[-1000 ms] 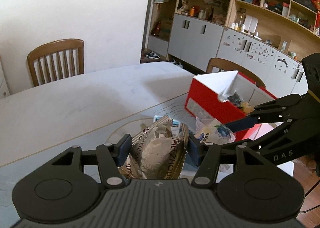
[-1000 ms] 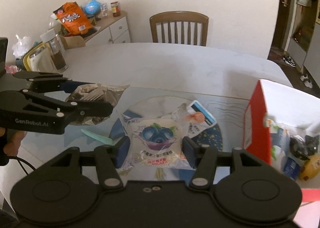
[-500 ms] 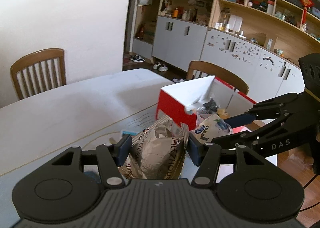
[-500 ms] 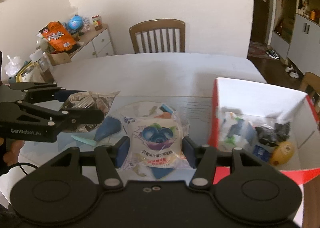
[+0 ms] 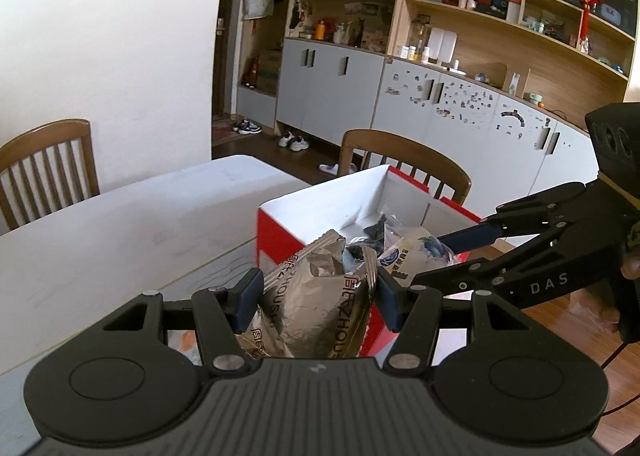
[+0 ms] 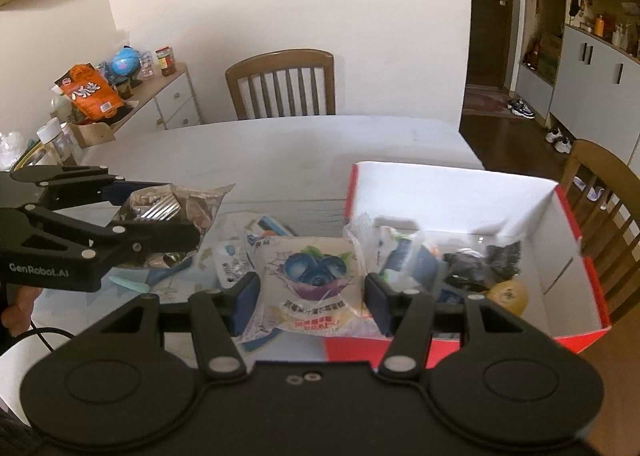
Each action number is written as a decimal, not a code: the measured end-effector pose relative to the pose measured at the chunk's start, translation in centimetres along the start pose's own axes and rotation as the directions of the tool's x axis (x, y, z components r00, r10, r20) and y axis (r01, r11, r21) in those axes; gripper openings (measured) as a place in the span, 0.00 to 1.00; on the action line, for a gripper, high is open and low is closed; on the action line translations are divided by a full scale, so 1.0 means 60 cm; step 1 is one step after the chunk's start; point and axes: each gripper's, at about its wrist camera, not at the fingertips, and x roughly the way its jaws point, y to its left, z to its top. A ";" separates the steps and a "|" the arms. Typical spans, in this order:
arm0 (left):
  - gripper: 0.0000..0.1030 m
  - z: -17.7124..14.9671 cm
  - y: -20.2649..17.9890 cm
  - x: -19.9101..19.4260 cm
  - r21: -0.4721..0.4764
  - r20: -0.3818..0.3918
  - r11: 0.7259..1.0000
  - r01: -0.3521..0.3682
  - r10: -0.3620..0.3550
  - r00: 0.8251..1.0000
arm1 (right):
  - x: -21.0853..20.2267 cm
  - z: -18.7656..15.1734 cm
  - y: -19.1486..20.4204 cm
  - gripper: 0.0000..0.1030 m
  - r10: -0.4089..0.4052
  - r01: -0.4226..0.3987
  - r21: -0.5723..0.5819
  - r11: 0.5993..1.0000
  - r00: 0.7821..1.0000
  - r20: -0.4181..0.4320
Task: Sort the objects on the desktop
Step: 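Carry the blueberry bag and silver foil packet over the red box, then lower both packets into the red box and open both grippers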
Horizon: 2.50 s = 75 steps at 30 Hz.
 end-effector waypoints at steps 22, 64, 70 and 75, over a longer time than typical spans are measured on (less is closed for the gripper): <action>0.56 0.062 -0.101 0.138 0.023 -0.011 1.000 0.016 -0.016 1.000 | -0.019 0.004 -0.184 0.56 -0.019 0.019 -0.006 1.000 1.000 -0.011; 0.56 0.111 -0.079 0.406 0.053 -0.238 0.998 -0.025 0.037 0.970 | 0.112 0.009 -0.292 0.56 -0.070 0.059 -0.089 0.994 0.990 -0.122; 0.56 0.101 -0.074 0.421 0.071 -0.264 0.997 -0.042 0.059 0.963 | 0.122 0.013 -0.274 0.56 -0.044 0.020 -0.168 0.986 0.989 -0.140; 0.56 0.094 -0.064 0.435 0.062 -0.295 0.997 -0.048 0.065 0.953 | 0.134 0.011 -0.260 0.56 0.005 -0.040 -0.201 0.979 0.985 -0.173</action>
